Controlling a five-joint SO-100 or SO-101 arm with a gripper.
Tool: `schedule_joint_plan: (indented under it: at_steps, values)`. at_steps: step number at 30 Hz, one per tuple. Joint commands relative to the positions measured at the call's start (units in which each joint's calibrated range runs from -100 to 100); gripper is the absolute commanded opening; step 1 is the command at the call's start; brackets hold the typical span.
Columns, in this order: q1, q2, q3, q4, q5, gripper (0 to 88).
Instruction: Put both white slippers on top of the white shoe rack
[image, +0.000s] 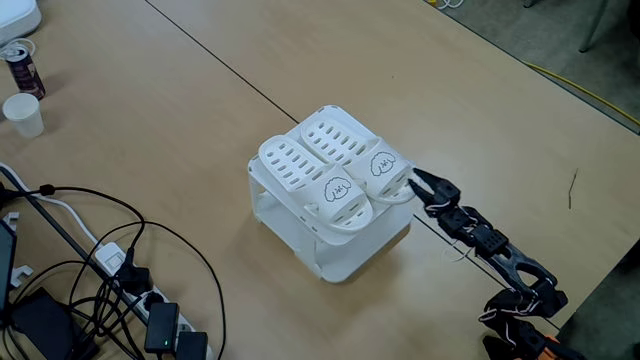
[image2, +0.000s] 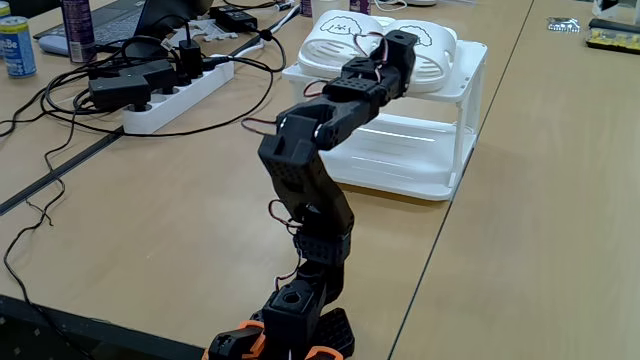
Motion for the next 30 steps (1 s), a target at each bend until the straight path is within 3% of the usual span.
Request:
schedule_joint_plan:
  at_steps: [1, 7, 30]
  values:
    - [4.1, -6.9, 2.2, 0.1, 0.4, 0.1]
    - [5.5, -11.8, 10.6, 0.1, 0.4, 0.8]
    - [-4.6, -19.7, 24.5, 0.1, 0.4, 0.8]
